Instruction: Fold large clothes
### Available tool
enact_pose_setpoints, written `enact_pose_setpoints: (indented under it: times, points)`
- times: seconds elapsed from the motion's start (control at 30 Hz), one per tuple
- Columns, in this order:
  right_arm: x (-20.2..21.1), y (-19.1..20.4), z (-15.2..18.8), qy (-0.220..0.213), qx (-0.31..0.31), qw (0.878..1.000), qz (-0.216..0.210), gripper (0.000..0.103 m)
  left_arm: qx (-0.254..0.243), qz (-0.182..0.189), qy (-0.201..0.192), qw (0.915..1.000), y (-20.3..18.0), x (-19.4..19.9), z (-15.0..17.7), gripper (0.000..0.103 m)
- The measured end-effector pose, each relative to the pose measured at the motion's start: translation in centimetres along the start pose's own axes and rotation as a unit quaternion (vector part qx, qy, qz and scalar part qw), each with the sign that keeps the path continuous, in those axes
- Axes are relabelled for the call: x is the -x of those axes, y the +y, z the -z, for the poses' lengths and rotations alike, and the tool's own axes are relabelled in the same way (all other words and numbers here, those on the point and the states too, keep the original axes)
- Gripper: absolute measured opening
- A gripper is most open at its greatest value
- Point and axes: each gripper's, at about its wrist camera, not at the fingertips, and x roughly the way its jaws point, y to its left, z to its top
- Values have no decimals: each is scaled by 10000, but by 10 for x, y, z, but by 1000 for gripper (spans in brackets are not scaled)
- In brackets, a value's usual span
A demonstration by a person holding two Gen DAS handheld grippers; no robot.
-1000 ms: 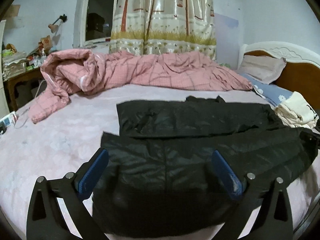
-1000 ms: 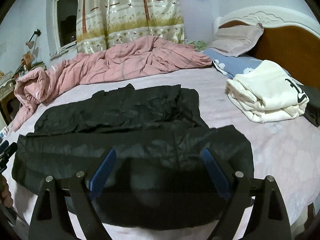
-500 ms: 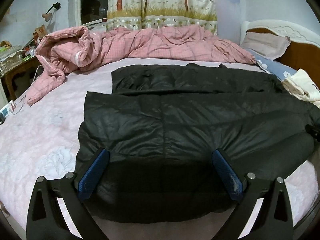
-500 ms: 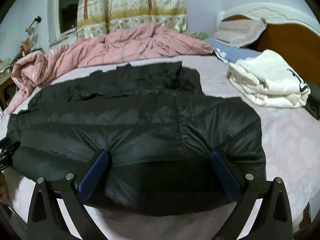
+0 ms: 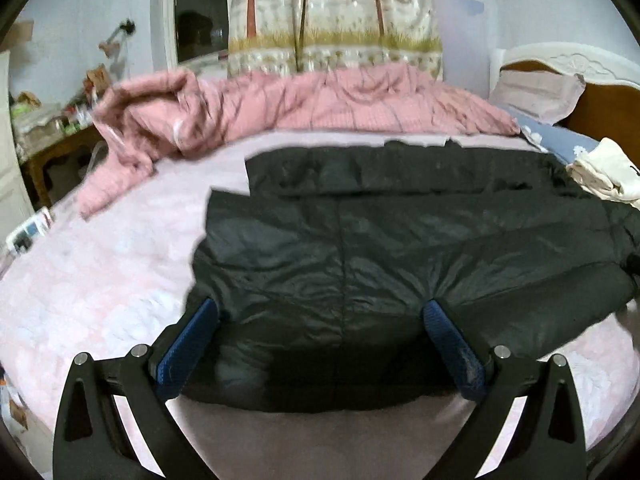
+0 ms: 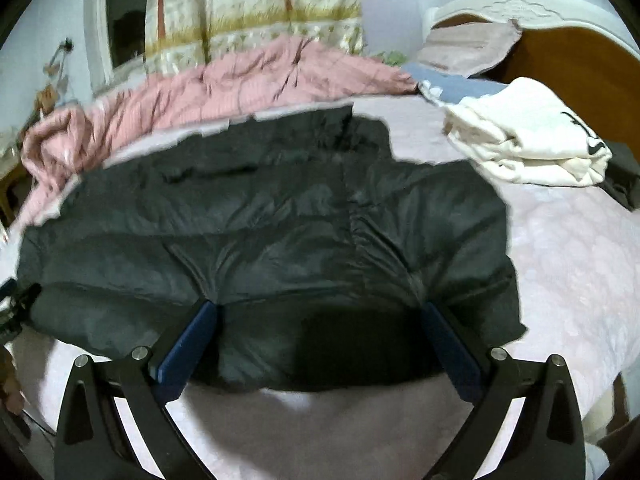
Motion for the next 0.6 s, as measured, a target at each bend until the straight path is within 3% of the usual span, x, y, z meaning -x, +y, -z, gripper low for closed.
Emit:
enact_pose_setpoints:
  times: [0.1,0.27,0.43,0.53,0.6]
  points:
    - [20,-1,5,-229,50,9997,-110,103,-1,129,-167,9998,-3,17,2,103]
    - [36,14,22,-218,444,9987,-156,103,-359,457,-440,9973,-23,37,4,103]
    - [40,35,34,-170,996,9949,-73,103,-622,908,-161,9938,-44,35,12,103]
    - [33,47,39,-27,1361,9906,112,103,-908,660,-39,9937,-55,28,16,103]
    - [20,51,43,320,1545,9872,228,103,-1089,444,77,9930,-61,21,21,103]
